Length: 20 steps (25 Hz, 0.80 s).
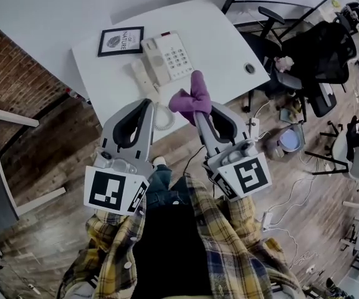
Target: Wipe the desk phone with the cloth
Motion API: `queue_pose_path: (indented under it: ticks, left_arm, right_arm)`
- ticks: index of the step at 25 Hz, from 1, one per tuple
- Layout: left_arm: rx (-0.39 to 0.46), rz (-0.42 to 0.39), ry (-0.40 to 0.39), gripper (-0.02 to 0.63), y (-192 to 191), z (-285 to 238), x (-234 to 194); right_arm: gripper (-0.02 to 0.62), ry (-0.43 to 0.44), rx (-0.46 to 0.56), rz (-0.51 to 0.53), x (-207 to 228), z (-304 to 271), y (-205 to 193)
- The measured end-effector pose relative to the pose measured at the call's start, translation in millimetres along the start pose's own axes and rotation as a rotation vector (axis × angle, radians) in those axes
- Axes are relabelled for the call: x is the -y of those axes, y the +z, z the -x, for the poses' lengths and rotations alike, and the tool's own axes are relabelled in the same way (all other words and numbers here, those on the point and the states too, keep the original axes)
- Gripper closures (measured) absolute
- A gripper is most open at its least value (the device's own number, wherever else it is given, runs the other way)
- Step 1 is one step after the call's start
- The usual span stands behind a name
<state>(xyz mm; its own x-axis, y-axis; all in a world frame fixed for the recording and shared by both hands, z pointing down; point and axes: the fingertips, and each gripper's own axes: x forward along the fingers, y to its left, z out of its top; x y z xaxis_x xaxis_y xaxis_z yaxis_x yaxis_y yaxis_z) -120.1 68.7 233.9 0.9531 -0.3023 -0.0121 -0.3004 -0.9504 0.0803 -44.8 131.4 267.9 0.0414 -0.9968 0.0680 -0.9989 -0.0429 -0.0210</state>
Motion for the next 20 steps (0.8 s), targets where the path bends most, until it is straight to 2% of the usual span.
queue_pose_path:
  ticks: [5, 14, 20]
  left_arm:
    - [-0.010, 0.003, -0.003, 0.592, -1.6, 2.0, -8.3]
    - [-0.026, 0.004, 0.005, 0.592, -11.0, -7.6, -33.2]
    - [-0.022, 0.007, 0.048, 0.592, -10.6, -28.0, -51.5]
  right_arm:
    - [0.535, 0.000, -0.008, -0.023, -4.1, -8.0, -4.8]
    - [0.535, -0.042, -0.012, -0.044, 18.5, -31.9, -13.9]
    - [0.535, -0.012, -0.011, -0.033, 38.9, -59.6, -11.4]
